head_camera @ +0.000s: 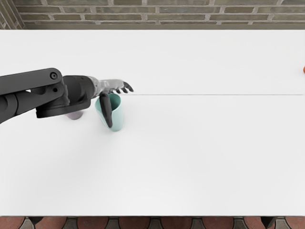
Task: Pick up cup and place in cup with left hand
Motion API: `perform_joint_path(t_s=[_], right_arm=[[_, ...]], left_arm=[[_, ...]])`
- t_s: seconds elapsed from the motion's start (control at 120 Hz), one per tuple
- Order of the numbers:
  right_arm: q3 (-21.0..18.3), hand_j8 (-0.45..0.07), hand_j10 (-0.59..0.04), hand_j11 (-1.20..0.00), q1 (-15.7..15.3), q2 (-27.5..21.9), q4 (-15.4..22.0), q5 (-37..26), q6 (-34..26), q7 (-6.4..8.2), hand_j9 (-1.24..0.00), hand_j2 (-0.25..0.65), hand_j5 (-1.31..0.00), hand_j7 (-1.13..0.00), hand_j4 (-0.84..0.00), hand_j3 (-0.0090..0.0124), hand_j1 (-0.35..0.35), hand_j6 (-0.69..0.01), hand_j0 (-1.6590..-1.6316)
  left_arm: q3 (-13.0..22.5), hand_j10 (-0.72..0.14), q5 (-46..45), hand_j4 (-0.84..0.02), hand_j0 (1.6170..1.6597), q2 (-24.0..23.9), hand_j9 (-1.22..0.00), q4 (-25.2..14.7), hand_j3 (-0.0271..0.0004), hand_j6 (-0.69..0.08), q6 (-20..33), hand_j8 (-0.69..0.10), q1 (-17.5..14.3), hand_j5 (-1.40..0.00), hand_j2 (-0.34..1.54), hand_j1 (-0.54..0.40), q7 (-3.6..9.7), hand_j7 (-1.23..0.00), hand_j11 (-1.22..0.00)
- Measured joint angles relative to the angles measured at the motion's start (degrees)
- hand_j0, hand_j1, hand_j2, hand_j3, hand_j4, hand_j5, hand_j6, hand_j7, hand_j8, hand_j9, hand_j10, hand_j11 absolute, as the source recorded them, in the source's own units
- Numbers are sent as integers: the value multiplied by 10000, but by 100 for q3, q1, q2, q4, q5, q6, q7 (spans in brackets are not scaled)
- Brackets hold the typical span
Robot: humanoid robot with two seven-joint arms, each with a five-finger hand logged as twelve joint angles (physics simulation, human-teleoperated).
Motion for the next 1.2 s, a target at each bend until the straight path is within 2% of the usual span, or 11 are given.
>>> perform_joint_path(t_s=[0.067, 0.292, 0.358, 0.4, 0.567, 0.658, 0.758, 0.842, 0.85, 1.058, 1.2], right_arm=[[0, -309, -310, -404, 0, 0, 2, 0, 0, 0, -404, -65, -404, -404, -310, 0, -3116, -308, -16581], [0, -310, -311, -404, 0, 0, 1, 0, 0, 0, -404, -65, -404, -404, -310, 0, -3116, -309, -16581], [0, -310, -311, -404, 0, 0, 2, 0, 0, 0, -404, -65, -404, -404, -310, 0, -3116, -309, -16581], [0, -310, -311, -404, 0, 0, 1, 0, 0, 0, -404, -65, -404, -404, -310, 0, -3116, -309, -16581], [0, -310, -310, -404, 0, 0, 2, 0, 0, 0, -404, -65, -404, -405, -311, 0, -3116, -309, -16581], [0, -309, -309, -405, 0, 0, 3, 0, 0, 0, -405, -65, -405, -405, -311, 0, -3115, -308, -16581], [1, -308, -309, -405, 0, 0, 3, 0, 0, 0, -405, -66, -405, -405, -311, 0, -3115, -309, -16581], [0, -308, -308, -405, 0, 0, 7, 0, 0, 0, -404, -65, -404, -404, -311, 0, -3116, -308, -16581], [0, -308, -308, -405, 0, 0, 7, 0, 0, 0, -404, -65, -404, -404, -311, 0, -3116, -308, -16581], [0, -308, -308, -404, 0, 0, 12, 0, 0, 0, -404, -65, -404, -404, -309, 0, -3116, -307, -16581], [0, -308, -308, -404, 0, 0, 13, 0, 0, 0, -404, -65, -404, -404, -309, 0, -3116, -307, -16581]], left_arm=[[1, -1883, 7, -1912, 16581, 14, -2360, 1, 0, -1918, -12, -1908, 32, -2346, 665, 402, 0, -2352, -2368], [3, -2163, -6, -2208, 16576, -28, -2809, 14, 0, -2209, -33, -2194, 33, -2784, 457, 786, -1, -2795, -2825], [2, -2358, -5, -2406, 16578, -47, -3053, 16, 0, -2405, -38, -2390, 34, -3023, 475, 541, -2, -3036, -3071], [0, -2539, 2, -2581, 16583, -64, -3225, 20, 0, -2584, -41, -2571, 43, -3199, 916, -167, -1, -3210, -3242], [-4, -2822, -29, -3054, 16571, -64, -4012, 19, 0, -3030, -42, -3068, 33, -3857, 959, -530, -3, -3883, -4104], [-2, -2804, -89, -3135, 16561, -45, -4378, 16, 0, -3088, -48, -2834, 8, -4176, 1117, -902, -5, -4218, -4568], [1, -2959, -224, -3107, 16545, 13, -4717, 16, 0, -3067, -127, -2688, -33, -4738, 373, -502, 3, -4751, -4880], [-19, -3259, -260, -3392, 16547, 22, -5005, 21, 0, -3358, -164, -3223, -36, -5036, 280, -648, 1, -5049, -5155], [-20, -3235, -275, -3356, 16542, 27, -5063, 22, 0, -3320, -175, -2920, -55, -5101, 203, -591, 2, -5114, -5199], [-53, -3892, -512, -4015, 16534, 234, -5604, 116, 0, -3983, -350, -3241, -467, -5618, 121, -331, -3, -5645, -5821], [-52, -3761, -771, -4428, 16536, 457, -5964, 156, 0, -4422, -490, -3370, -790, -5897, 90, -317, -1, -5969, -6071]])
